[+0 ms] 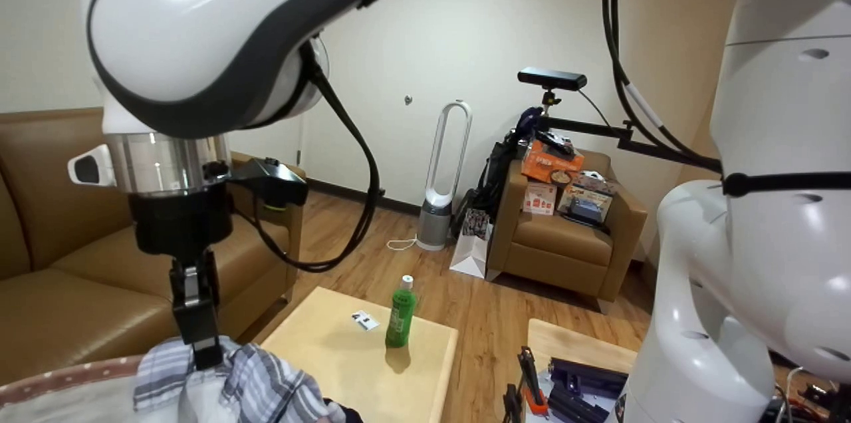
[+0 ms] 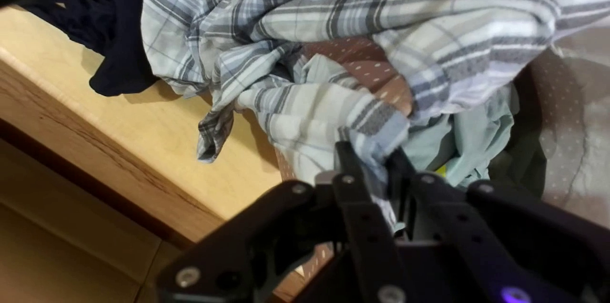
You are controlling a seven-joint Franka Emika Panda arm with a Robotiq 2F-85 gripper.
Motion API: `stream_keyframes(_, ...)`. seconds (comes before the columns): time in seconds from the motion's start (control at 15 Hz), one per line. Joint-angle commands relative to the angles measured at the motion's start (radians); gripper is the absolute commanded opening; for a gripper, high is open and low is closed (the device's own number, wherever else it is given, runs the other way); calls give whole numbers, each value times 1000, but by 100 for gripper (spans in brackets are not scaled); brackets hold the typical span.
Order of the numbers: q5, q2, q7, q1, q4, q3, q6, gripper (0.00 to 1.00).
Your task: Remove the checkered shirt from the pink laundry bag
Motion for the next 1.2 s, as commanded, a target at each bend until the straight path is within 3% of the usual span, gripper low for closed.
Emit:
stream_keyframes(0.0,-13,-18,-5,-4,3,0,-25,2)
stream_keyframes(0.33,-23,-28,10,1,3,-1,-29,3)
stream_keyframes(0.4,-20,-27,9,0,4,-1,-30,37)
stream_keyframes(0.53,-22,-32,13,1,3,-1,-27,44)
stream_keyframes(0.73,-29,-45,19,4,2,-2,-20,64)
stream_keyframes(0.8,-31,-49,19,5,2,-2,-21,20)
stream_keyframes(0.93,-38,-55,20,6,3,-3,-20,22)
stream_keyframes(1.07,-37,-52,10,4,7,-3,-19,8)
stream_keyframes(1.13,-32,-50,7,3,6,-3,-17,7)
